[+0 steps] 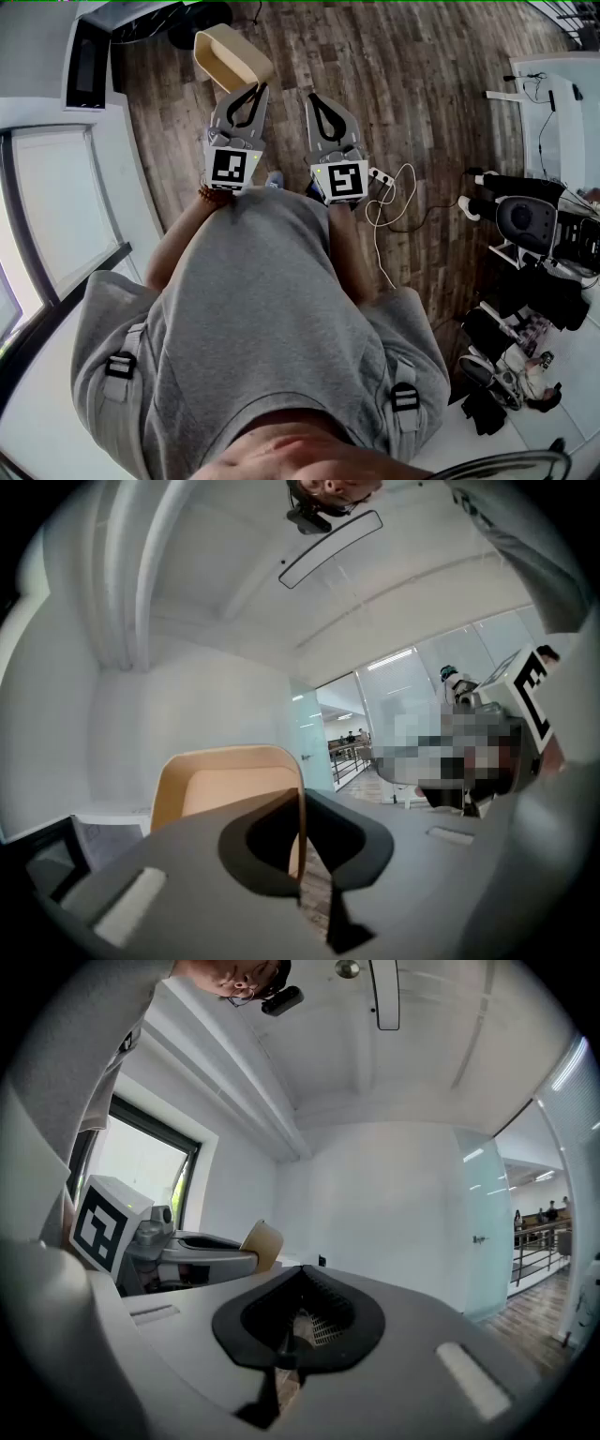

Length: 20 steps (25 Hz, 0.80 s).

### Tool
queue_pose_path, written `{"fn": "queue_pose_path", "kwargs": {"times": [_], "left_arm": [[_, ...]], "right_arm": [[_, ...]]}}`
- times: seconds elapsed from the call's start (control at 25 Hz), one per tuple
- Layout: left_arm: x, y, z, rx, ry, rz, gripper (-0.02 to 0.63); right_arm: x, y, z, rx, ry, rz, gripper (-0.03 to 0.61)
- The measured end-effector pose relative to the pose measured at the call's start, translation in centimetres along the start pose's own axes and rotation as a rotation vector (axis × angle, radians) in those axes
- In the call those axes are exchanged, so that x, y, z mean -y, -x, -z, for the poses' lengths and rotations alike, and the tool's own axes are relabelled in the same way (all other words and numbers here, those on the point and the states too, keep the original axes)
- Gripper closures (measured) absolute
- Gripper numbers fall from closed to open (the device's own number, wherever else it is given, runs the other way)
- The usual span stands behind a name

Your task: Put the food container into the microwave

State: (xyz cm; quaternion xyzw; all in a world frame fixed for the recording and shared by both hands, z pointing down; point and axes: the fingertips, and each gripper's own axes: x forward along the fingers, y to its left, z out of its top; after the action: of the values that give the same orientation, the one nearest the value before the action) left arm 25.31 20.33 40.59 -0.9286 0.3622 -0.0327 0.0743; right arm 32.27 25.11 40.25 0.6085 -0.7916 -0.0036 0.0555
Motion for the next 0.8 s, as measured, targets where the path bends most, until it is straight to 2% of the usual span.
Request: {"fn": "queue_pose_path", "kwargs": {"times": [0.16,0.32,0.6,0.8], "left_arm": [[-1.1,-0.2,0.4,-0.012,0.004,-0.02,0.603],[-3.3,-0.1,1.2,-0.031,0.021,-0.055,0.603],[-6.8,0.7,2.2,-0.045,0.05,-0.112,0.603],[-11.2,1.0,2.3,-0.052,0.064,-0.162,0.603]], "right_arm": [[-0.1,-1.1,-0.4,0.046,-0.018,-0.018,0.565],[-1.3,-2.8,-0.7,0.046,-0.022,-0.095,0.565],[-3.2,-6.0,-0.9,0.022,0.003,-0.168,0.565],[-4.5,-9.6,-1.4,-0.014,0.021,-0.209,0.565]]}}
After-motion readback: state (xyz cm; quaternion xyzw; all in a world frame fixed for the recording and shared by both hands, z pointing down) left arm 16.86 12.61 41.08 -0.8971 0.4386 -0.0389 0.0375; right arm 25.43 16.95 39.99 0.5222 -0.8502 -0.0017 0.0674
